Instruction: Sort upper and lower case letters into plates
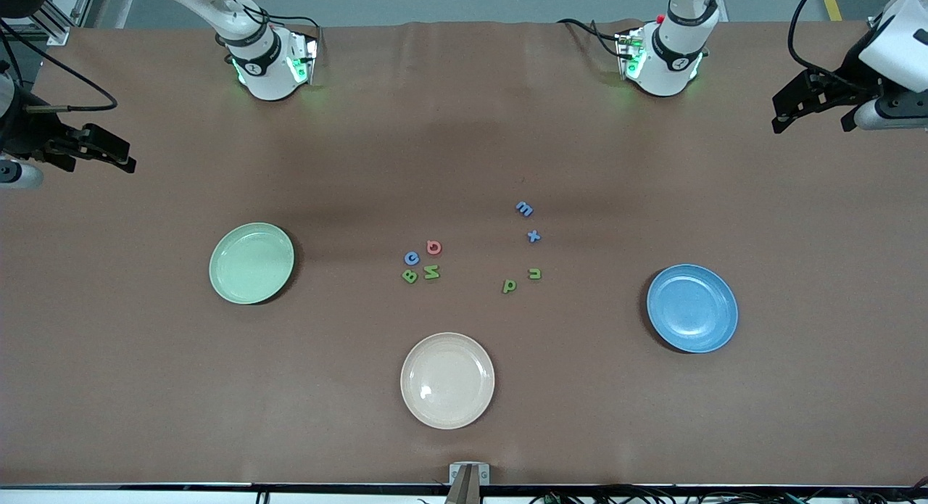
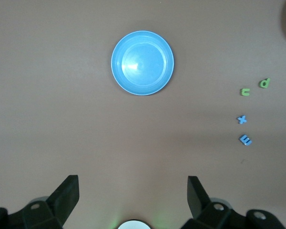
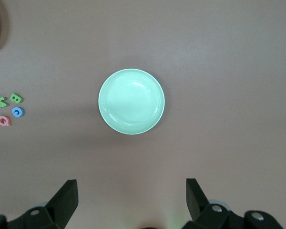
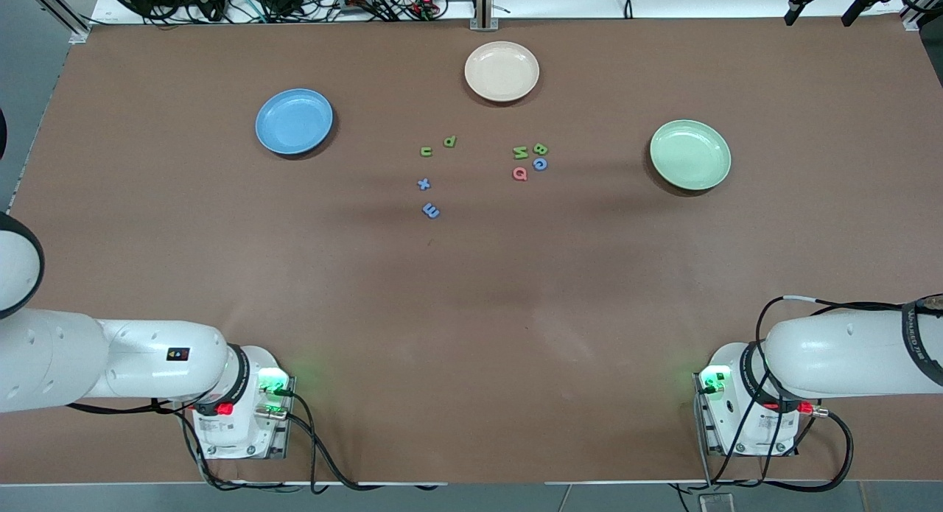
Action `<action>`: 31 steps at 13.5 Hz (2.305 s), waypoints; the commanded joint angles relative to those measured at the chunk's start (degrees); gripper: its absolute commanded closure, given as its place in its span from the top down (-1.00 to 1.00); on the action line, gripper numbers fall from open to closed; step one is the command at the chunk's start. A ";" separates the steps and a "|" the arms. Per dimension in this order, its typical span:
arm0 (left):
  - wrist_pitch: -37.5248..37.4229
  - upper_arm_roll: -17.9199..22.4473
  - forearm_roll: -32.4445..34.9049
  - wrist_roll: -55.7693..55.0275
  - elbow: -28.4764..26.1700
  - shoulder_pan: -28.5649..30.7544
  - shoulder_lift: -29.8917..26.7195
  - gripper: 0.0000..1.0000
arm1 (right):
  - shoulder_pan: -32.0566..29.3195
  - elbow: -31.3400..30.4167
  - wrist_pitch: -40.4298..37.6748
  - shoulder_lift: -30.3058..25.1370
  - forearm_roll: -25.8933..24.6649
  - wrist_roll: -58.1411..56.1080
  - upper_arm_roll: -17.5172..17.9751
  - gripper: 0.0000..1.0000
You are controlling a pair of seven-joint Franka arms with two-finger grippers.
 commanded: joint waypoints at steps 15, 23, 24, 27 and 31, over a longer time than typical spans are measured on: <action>20.82 -2.73 1.22 -2.30 -2.75 -6.29 17.16 1.00 | -0.28 4.23 4.08 7.25 0.15 0.25 -0.28 1.00; 35.25 -2.73 1.31 -18.73 -5.15 -17.81 30.60 0.97 | 5.06 3.27 12.18 19.21 1.72 18.76 -0.19 1.00; 37.36 -2.64 1.31 -19.00 -5.15 -18.60 32.36 0.95 | 7.08 2.22 14.72 19.75 2.95 22.28 -0.19 1.00; 44.30 -2.64 1.39 -22.86 -4.97 -21.32 37.63 0.86 | 10.60 -0.51 23.77 23.35 6.38 29.76 -0.19 1.00; 50.11 -2.46 1.48 -27.08 -4.62 -23.53 43.26 0.55 | 19.03 -3.05 33.79 28.53 7.53 42.84 -0.19 1.00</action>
